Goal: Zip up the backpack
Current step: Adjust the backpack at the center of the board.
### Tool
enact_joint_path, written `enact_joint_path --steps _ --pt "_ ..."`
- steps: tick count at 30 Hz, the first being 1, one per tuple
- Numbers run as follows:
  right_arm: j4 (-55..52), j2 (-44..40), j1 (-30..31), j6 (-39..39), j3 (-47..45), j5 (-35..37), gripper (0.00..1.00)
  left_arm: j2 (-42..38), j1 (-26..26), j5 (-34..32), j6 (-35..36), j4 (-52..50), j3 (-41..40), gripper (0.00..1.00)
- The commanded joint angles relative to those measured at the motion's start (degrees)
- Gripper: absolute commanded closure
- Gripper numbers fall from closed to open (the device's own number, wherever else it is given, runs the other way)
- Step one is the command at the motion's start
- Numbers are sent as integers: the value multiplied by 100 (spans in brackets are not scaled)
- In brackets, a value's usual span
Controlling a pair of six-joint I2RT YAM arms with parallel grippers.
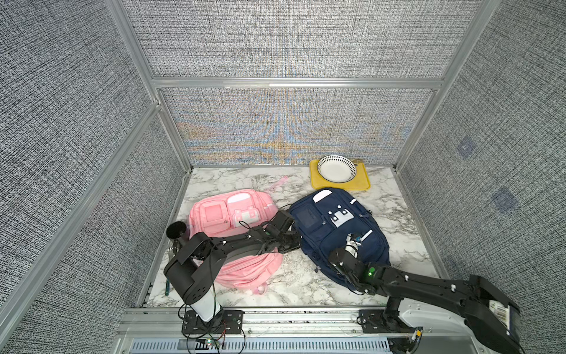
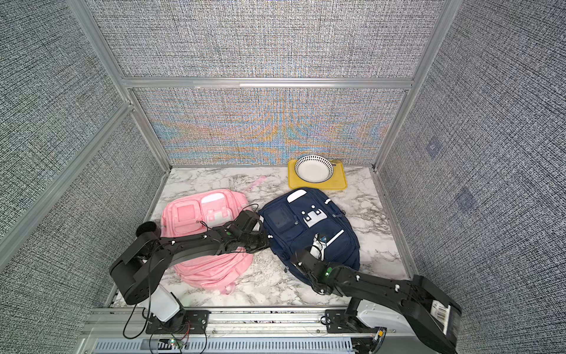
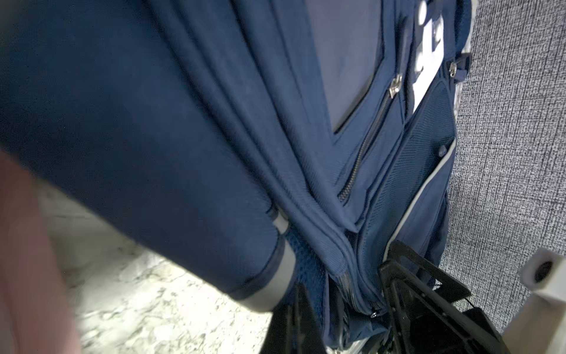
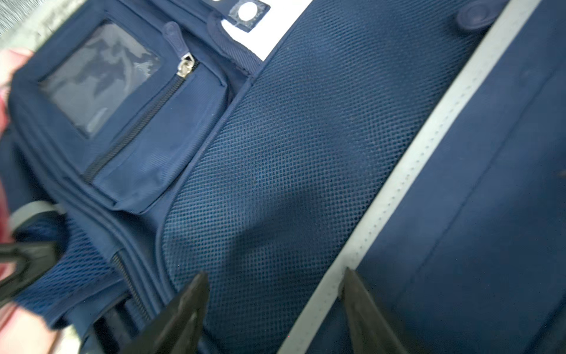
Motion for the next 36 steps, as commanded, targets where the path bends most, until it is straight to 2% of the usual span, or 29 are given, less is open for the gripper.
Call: enact_joint_path --steps 1,8,11,15,22,25,31,36 --pt "172 344 -220 -782 188 -597 26 -34 -14 82 30 -4 20 100" --pt "501 41 -940 -1504 147 -835 24 211 -15 45 -105 154 111 100" --pt "185 -131 -1002 -1758 431 -829 22 394 -17 121 -250 286 181 100" --pt "-232 -478 -904 -1636 538 -955 21 516 -14 188 -375 420 210 100" --pt "-1151 -1435 156 -792 462 -267 21 448 -16 136 -382 393 216 100" --pt "-1470 -1470 852 33 499 68 21 471 -22 171 -378 401 256 100" --pt "-1287 -581 2527 2041 370 620 22 411 -18 166 -348 376 282 100" --pt "-1059 560 2900 2787 629 542 24 422 -23 261 -304 388 295 100"
